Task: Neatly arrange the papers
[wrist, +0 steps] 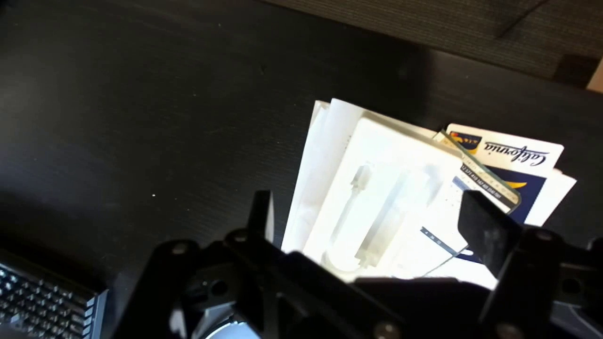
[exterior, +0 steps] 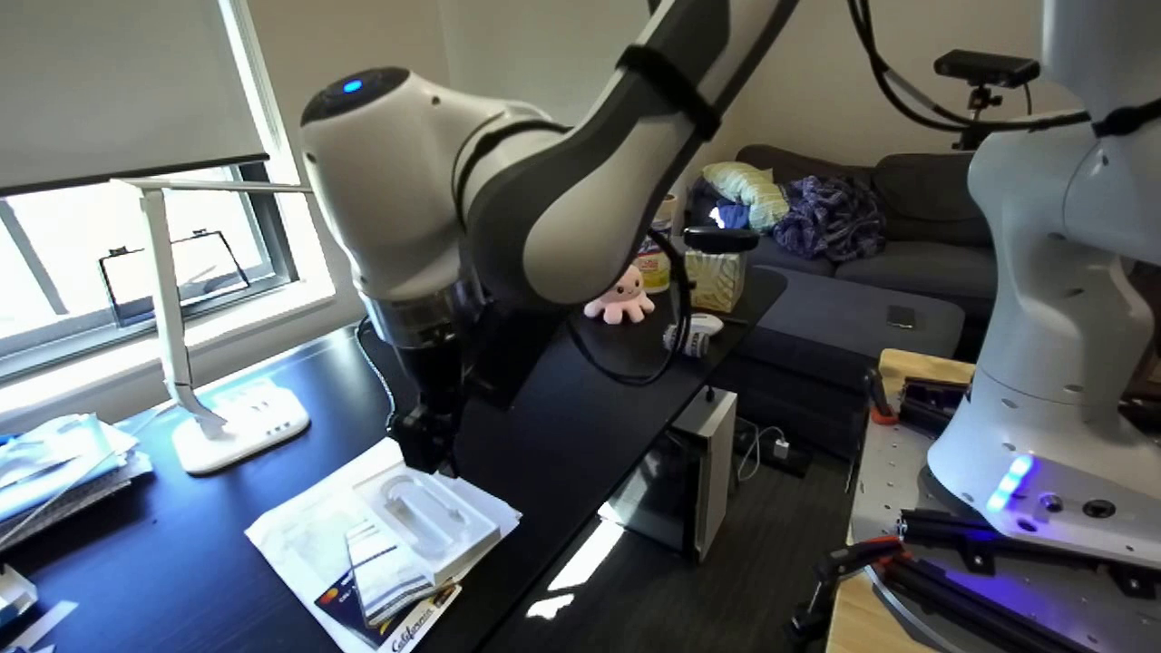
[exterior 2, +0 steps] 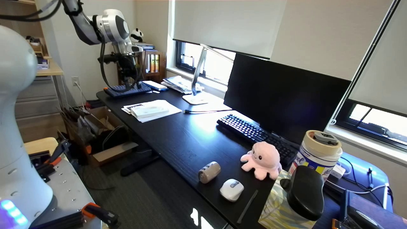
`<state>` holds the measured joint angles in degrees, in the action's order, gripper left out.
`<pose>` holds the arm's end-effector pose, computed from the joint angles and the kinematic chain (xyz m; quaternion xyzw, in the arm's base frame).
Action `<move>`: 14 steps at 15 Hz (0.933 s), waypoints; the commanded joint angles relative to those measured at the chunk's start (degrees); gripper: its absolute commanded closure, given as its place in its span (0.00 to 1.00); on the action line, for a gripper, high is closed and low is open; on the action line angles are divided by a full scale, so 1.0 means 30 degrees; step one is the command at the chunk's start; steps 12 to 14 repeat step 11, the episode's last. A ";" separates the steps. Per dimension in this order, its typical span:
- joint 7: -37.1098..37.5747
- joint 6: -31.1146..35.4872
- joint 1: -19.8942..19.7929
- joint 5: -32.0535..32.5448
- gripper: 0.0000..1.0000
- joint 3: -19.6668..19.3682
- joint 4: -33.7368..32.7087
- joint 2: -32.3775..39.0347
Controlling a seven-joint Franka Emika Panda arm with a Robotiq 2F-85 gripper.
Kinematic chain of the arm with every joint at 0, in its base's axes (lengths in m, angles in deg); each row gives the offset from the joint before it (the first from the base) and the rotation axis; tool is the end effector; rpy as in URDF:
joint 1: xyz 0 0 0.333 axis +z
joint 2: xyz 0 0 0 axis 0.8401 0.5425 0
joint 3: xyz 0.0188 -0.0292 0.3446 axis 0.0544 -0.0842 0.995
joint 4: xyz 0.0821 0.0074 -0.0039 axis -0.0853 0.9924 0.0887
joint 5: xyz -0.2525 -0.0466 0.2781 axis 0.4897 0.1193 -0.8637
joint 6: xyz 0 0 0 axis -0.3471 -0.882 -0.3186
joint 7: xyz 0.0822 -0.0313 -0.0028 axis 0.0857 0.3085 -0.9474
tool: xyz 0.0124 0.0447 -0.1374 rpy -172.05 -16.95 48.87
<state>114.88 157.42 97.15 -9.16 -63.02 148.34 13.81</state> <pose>0.4695 0.3602 0.2782 0.9878 0.0802 0.0580 0.1200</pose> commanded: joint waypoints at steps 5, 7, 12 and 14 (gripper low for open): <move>0.0118 -0.1615 -0.1994 0.0078 0.00 0.2960 0.3454 -0.4801; -0.0045 -0.0907 -0.2891 -0.0276 0.00 0.3465 0.3804 -0.4989; 0.0075 -0.1450 -0.3619 0.0248 0.00 0.4169 0.3202 -0.4522; 0.0075 -0.1450 -0.3619 0.0248 0.00 0.4169 0.3202 -0.4522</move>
